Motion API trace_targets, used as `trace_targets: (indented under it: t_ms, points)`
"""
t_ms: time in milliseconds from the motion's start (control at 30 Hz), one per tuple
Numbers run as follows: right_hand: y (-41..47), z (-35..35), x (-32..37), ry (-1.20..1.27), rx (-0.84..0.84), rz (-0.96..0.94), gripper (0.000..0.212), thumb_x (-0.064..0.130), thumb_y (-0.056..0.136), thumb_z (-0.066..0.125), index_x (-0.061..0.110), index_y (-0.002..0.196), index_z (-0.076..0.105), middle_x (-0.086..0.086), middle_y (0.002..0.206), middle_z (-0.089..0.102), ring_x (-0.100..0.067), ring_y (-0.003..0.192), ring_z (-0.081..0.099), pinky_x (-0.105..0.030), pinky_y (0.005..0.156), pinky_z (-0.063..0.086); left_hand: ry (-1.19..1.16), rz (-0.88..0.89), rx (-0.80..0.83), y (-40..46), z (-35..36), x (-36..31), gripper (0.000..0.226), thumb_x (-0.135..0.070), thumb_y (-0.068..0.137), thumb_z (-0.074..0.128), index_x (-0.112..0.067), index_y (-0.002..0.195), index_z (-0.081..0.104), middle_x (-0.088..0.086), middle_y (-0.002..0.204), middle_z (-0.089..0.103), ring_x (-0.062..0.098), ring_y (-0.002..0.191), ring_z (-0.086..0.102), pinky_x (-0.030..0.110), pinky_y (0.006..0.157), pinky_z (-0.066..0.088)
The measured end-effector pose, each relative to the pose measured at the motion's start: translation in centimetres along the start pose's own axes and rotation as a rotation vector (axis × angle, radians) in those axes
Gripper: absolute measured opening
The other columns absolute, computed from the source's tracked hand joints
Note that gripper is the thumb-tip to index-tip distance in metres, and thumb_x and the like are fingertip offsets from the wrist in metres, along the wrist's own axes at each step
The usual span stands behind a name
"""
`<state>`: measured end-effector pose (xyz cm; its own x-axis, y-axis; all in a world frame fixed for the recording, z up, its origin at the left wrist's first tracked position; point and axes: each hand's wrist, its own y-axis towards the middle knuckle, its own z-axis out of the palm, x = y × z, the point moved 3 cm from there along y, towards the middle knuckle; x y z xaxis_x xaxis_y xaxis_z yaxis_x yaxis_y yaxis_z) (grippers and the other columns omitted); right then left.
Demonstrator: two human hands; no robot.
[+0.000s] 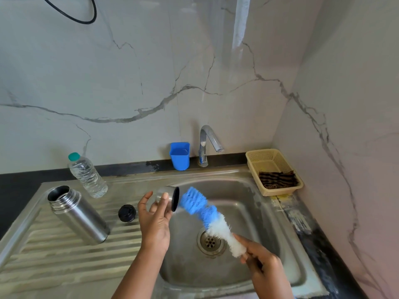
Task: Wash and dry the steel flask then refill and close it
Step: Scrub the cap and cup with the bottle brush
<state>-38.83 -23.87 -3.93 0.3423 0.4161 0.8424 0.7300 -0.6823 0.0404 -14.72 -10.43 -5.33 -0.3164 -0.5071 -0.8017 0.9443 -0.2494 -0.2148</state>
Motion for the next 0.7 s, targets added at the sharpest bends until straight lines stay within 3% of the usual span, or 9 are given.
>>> trace_targets:
  t_ms: [100, 233, 333, 400, 567, 700]
  points:
    - [0.1, -1.0, -0.7, 0.042, -0.063, 0.041, 0.074, -0.007, 0.086, 0.063, 0.064, 0.106, 0.063, 0.018, 0.074, 0.066, 0.001, 0.066, 0.059, -0.001, 0.066, 0.035, 0.163, 0.053, 0.045, 0.5, -0.5, -0.9, 0.077, -0.033, 0.052, 0.096, -0.026, 0.117, 0.054, 0.004, 0.104, 0.059, 0.008, 0.08, 0.067, 0.027, 0.078, 0.055]
    - [0.1, -1.7, 0.1, 0.039, -0.081, -0.06, 0.075, -0.011, 0.085, 0.063, 0.06, 0.112, 0.062, 0.022, 0.078, 0.065, 0.002, 0.07, 0.06, -0.001, 0.063, 0.035, 0.523, 0.143, 0.12, 0.1, 0.0, -1.1, 0.08, -0.005, 0.065, 0.091, -0.027, 0.126, 0.043, 0.008, 0.107, 0.06, 0.008, 0.082, 0.065, 0.018, 0.071, 0.052]
    - [-0.3, -1.4, 1.2, -0.143, -0.074, -0.206, 0.071, -0.004, 0.086, 0.064, 0.057, 0.122, 0.06, 0.017, 0.087, 0.062, -0.005, 0.071, 0.059, -0.008, 0.06, 0.041, 0.759, 0.344, 0.211, -0.4, 0.5, -1.4, 0.091, 0.001, 0.061, 0.091, -0.034, 0.126, 0.037, 0.001, 0.108, 0.058, 0.0, 0.078, 0.061, 0.017, 0.073, 0.051]
    - [-0.5, -1.3, 1.9, -0.29, -0.059, -0.271, 0.07, 0.0, 0.082, 0.059, 0.055, 0.125, 0.058, 0.022, 0.092, 0.059, -0.003, 0.065, 0.051, -0.008, 0.052, 0.042, 0.877, 0.439, 0.293, -0.6, 0.6, -1.5, 0.102, -0.001, 0.059, 0.092, -0.038, 0.132, 0.032, -0.002, 0.11, 0.056, 0.0, 0.09, 0.061, 0.013, 0.077, 0.049]
    - [0.3, -1.8, 2.4, -0.313, -0.099, -0.158, 0.078, -0.005, 0.073, 0.067, 0.053, 0.124, 0.059, 0.03, 0.089, 0.051, -0.001, 0.064, 0.045, -0.004, 0.044, 0.034, 0.967, 0.518, 0.376, -1.4, 1.1, -1.5, 0.119, 0.0, 0.06, 0.09, -0.062, 0.134, 0.02, -0.013, 0.115, 0.056, 0.004, 0.106, 0.061, 0.009, 0.084, 0.045]
    - [-0.2, -1.7, 2.9, -0.393, -0.084, -0.311, 0.065, 0.007, 0.078, 0.049, 0.049, 0.127, 0.06, 0.028, 0.093, 0.055, -0.005, 0.061, 0.047, -0.006, 0.044, 0.035, 0.992, 0.539, 0.411, -1.7, 1.3, -1.9, 0.12, -0.002, 0.061, 0.091, -0.063, 0.135, 0.018, -0.012, 0.113, 0.055, 0.005, 0.099, 0.061, 0.011, 0.078, 0.048]
